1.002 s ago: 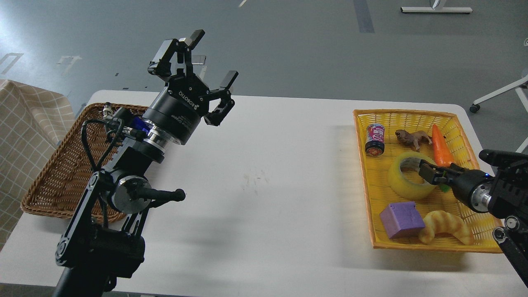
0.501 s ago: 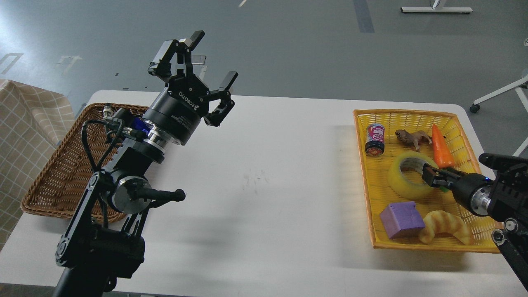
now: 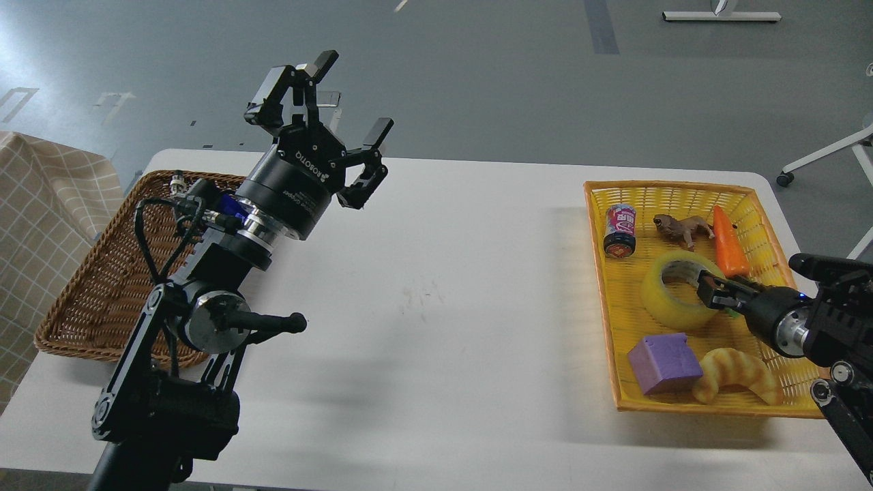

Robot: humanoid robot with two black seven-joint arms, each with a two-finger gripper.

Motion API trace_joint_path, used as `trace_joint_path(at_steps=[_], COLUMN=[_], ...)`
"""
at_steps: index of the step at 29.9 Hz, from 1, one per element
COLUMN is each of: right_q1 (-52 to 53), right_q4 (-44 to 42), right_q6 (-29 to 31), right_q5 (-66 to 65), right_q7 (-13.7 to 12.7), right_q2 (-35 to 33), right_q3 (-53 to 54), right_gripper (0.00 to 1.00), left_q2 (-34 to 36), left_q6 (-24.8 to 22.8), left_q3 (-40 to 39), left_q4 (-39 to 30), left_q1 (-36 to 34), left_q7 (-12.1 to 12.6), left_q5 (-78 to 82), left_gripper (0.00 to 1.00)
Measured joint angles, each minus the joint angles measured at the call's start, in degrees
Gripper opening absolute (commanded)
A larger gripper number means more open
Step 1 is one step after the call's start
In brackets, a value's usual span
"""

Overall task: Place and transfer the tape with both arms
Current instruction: 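Close the right gripper on the yellow tape roll's rim, then lift the tape roll out of the tray toward the table center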

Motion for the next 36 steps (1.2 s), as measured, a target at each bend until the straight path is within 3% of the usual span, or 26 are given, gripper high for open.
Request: trace_joint_path(at_steps=[3,7,12,30,36], right_q1=[0.0,0.1,0.1,0.0,0.0], right_q4=[0.0,0.0,0.1,0.6,5.3], right_q6=[0.1,0.1,0.1,0.0,0.0], right_q5=[0.0,0.0,0.0,0.0,0.2], right_q7=[0.0,0.1,0.1,0.2,0.3], right_q2=[-0.1,-0.1,0.3,0.5,0.2], right_q3=[0.1,0.1,0.1,0.2,0.3], right_gripper=[0.48,0.31,0.21,0.13,0.12], left_q2=[0.0,0.0,0.0,0.0,0.0], left_q6=[0.0,0.0,0.1,0.3,0.3], left_q3=[0.0,0.1,0.1,0.1,0.1], left_q4=[0.0,0.0,0.0,0.0,0.1], left_q1=[0.0,-0.1,-0.1,0.3,0.8], left_q7=[0.0,0.0,0.1,0.1,0.1], left_q5=[0.0,0.0,0.0,0.0,0.0], left_gripper=[0.98,0.98,0.98,0.98,0.98])
